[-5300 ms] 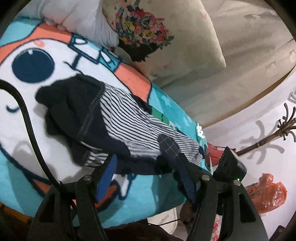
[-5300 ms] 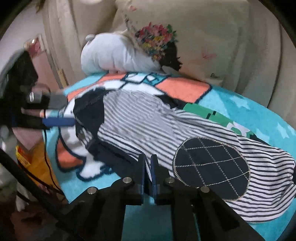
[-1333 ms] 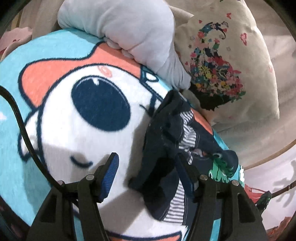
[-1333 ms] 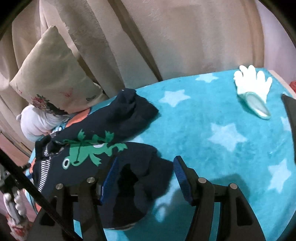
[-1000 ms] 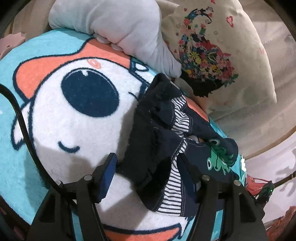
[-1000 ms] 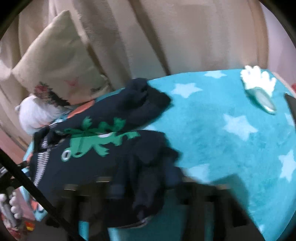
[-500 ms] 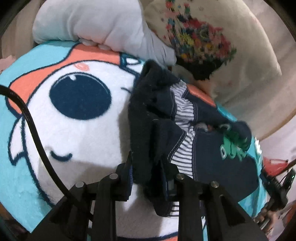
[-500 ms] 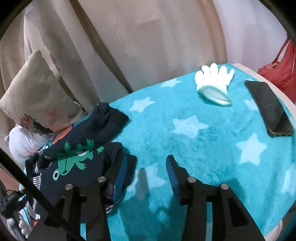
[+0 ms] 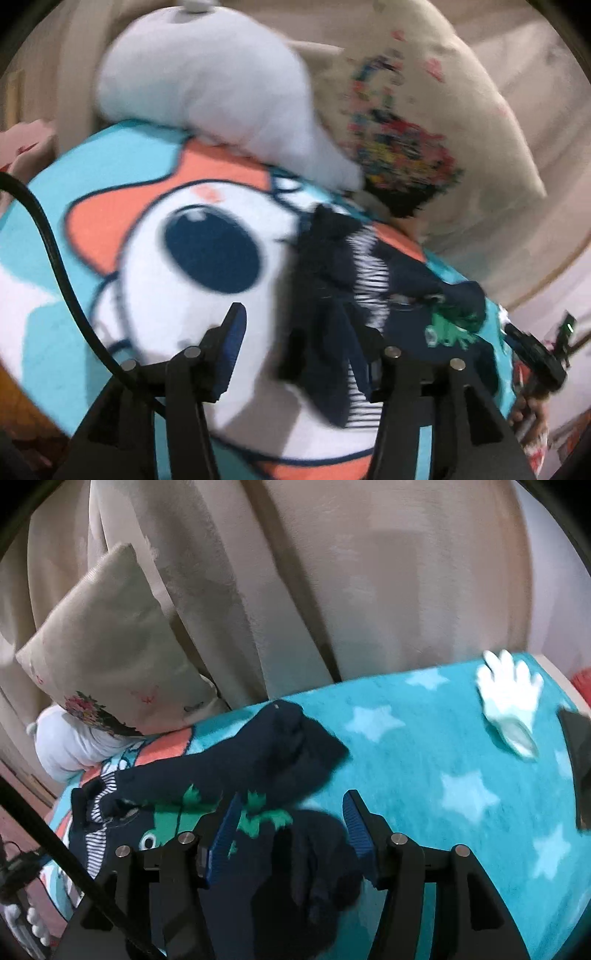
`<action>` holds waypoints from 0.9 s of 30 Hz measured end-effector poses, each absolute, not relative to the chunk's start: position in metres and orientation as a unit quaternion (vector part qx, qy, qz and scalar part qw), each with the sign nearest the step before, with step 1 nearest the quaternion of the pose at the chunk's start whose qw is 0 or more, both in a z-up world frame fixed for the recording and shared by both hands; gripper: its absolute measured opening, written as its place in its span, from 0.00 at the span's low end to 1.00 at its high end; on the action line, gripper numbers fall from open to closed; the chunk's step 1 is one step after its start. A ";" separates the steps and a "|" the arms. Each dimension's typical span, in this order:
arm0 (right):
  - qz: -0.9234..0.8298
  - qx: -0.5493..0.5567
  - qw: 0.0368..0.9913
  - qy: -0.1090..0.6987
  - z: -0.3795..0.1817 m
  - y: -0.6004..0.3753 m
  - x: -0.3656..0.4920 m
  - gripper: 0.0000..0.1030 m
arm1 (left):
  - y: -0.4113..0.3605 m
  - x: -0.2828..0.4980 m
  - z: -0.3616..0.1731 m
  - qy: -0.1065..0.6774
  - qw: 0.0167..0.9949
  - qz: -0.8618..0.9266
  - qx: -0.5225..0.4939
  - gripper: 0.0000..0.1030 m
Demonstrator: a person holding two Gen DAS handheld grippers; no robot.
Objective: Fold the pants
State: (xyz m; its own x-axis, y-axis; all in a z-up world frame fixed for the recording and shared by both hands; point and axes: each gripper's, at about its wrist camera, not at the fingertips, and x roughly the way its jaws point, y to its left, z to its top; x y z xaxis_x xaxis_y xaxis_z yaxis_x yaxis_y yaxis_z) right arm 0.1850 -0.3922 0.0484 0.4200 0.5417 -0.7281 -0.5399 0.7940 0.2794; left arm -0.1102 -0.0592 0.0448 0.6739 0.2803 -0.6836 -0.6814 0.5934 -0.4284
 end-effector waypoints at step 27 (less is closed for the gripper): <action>0.262 0.027 0.831 0.490 0.030 -0.389 0.248 0.42 | -0.024 0.002 0.007 0.326 0.834 0.250 -0.367 0.60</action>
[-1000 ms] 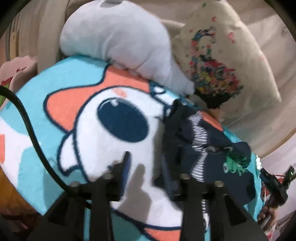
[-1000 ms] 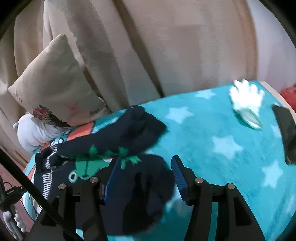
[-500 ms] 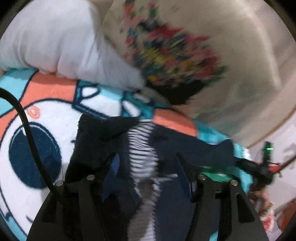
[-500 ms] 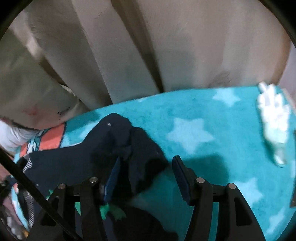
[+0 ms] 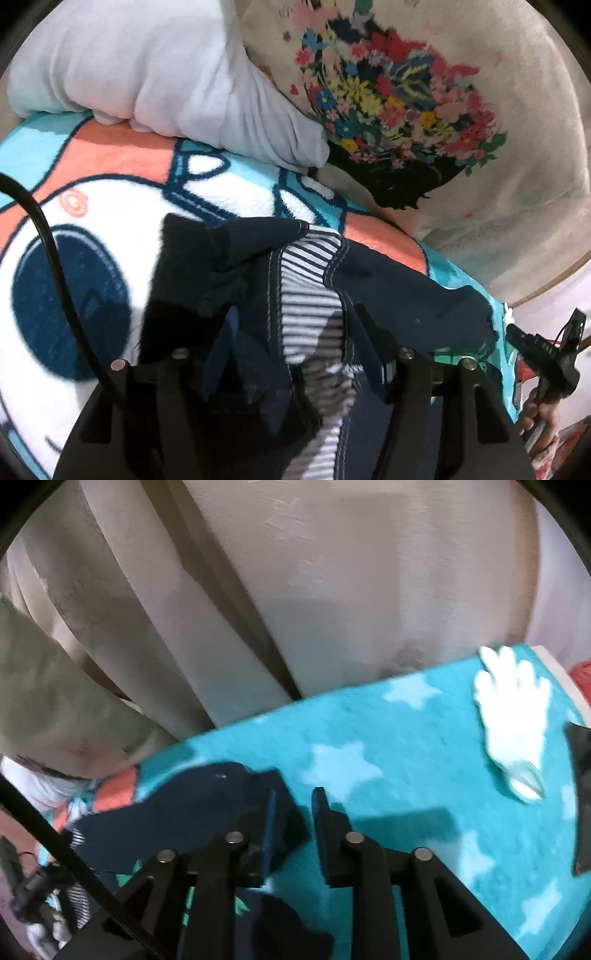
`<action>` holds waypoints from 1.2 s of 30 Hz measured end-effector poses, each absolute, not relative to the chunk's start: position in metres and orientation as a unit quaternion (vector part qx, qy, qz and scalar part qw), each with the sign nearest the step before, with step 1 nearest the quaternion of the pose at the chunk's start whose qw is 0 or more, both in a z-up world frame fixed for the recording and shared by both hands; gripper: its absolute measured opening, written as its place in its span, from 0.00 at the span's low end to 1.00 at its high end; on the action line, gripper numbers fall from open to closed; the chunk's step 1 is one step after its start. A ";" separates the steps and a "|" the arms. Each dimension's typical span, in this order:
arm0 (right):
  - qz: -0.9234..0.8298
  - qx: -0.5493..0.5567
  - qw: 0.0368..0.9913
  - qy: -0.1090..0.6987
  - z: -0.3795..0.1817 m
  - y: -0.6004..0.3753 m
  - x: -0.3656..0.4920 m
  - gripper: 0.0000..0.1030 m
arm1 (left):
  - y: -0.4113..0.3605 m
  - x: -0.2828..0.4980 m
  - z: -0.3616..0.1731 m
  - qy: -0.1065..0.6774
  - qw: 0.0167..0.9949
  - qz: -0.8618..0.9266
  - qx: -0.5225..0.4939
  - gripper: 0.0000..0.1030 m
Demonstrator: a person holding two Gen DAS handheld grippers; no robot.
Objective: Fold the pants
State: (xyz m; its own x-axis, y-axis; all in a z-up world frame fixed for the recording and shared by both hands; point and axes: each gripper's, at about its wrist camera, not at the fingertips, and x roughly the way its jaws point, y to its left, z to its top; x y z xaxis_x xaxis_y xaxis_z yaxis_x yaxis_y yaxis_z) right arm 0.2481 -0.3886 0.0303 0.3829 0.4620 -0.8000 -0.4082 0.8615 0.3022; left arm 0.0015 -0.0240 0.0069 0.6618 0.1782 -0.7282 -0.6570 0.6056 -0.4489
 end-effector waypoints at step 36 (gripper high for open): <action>0.460 -0.082 0.756 0.459 0.065 -0.222 0.132 0.54 | -0.040 -0.123 0.030 0.258 0.852 0.284 -0.357 0.66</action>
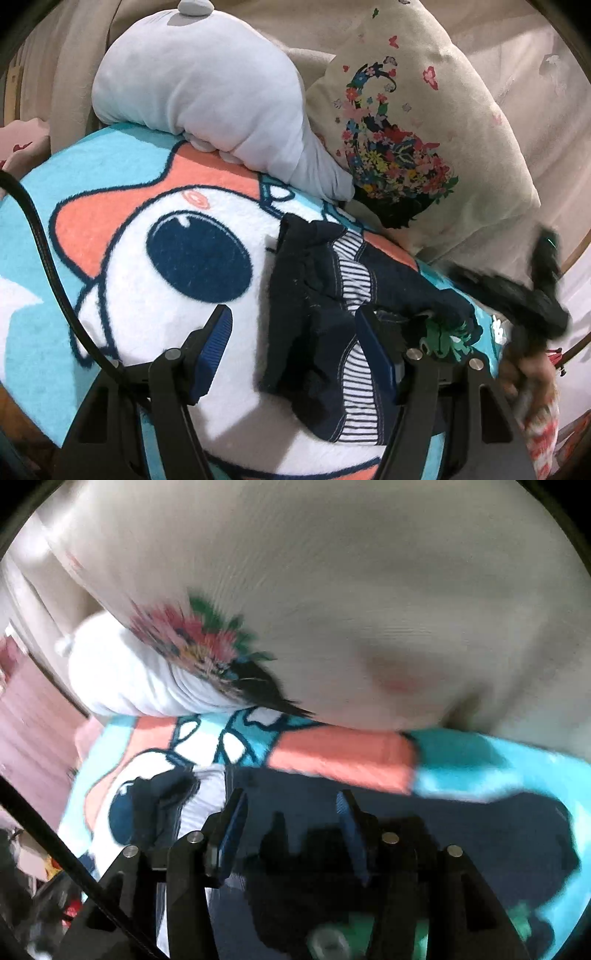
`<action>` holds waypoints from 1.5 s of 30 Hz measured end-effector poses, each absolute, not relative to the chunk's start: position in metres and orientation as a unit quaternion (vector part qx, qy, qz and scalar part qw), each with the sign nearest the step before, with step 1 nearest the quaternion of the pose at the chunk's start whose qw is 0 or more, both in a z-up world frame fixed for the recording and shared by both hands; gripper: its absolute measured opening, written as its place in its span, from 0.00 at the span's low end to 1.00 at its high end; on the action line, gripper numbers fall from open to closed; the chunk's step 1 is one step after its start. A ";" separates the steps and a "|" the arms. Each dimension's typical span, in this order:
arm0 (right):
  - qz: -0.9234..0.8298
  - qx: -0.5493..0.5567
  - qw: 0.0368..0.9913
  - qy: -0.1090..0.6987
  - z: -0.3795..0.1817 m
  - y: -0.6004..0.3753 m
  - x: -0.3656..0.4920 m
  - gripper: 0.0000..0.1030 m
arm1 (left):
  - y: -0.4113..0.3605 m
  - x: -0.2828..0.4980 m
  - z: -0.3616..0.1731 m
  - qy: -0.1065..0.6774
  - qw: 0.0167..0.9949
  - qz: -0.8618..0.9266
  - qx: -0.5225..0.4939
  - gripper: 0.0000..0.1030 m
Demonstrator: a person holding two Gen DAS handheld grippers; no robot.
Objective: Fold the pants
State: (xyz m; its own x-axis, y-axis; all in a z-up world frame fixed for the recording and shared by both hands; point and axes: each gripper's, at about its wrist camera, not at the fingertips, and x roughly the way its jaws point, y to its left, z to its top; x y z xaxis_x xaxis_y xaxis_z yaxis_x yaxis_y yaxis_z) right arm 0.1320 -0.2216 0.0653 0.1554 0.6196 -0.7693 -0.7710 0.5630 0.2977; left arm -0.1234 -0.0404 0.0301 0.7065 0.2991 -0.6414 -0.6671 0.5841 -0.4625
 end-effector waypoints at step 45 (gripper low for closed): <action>0.375 0.092 0.784 0.487 0.012 -0.451 0.107 0.29 | -0.092 -0.111 0.010 0.365 0.828 0.247 -0.348 0.34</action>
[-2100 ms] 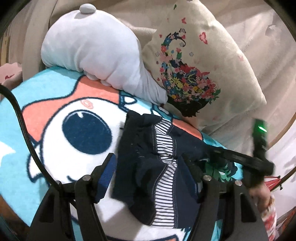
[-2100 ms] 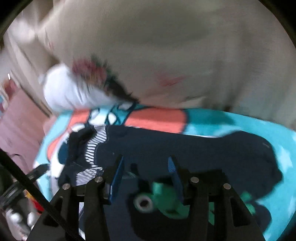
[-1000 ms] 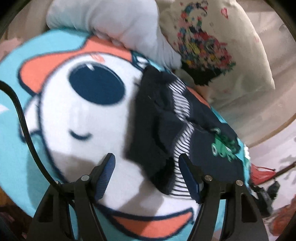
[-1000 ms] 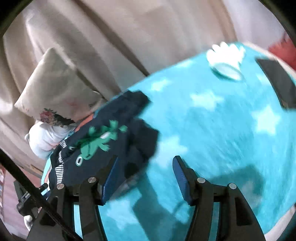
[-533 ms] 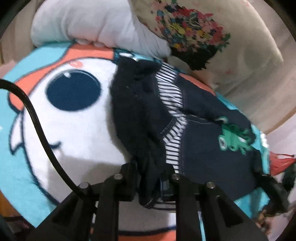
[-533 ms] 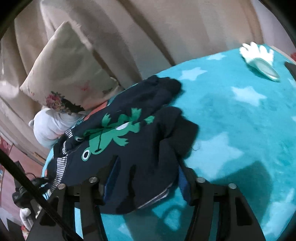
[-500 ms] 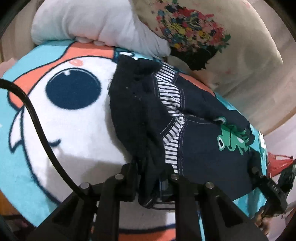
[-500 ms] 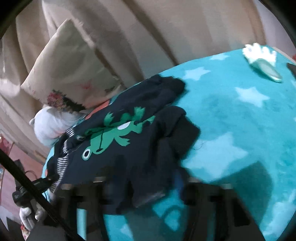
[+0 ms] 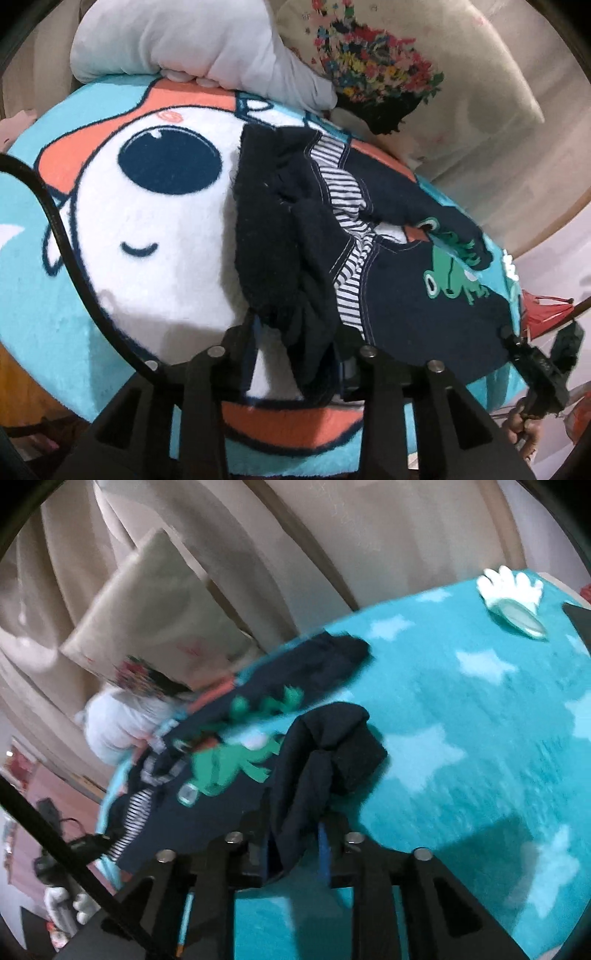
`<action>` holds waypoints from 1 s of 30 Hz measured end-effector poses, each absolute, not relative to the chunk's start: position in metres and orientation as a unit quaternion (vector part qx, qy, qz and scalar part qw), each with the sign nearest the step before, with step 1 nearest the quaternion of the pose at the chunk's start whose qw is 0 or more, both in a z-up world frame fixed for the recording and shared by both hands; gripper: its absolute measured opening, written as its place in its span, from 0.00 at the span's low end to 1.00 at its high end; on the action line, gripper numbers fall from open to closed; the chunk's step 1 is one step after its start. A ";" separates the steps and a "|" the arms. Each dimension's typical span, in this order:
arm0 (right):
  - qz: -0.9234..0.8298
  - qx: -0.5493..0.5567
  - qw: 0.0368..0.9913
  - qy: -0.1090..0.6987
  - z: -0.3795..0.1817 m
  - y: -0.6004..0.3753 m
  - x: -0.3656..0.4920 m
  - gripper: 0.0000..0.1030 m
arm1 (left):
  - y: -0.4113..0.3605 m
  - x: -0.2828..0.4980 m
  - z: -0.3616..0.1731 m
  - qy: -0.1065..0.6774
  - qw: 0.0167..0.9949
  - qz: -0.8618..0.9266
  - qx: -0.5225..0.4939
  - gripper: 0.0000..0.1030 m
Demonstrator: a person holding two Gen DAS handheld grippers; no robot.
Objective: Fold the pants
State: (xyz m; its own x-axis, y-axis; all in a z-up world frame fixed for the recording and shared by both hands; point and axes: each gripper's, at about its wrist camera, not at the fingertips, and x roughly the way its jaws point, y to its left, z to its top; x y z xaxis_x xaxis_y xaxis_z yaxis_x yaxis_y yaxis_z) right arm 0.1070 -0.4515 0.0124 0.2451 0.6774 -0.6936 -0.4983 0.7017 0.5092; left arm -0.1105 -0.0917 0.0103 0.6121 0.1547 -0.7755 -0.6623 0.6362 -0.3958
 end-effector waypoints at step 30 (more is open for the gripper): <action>0.382 0.015 0.817 0.431 0.072 -0.432 0.157 0.50 | -0.083 -0.100 0.056 0.310 0.869 0.272 -0.273 0.64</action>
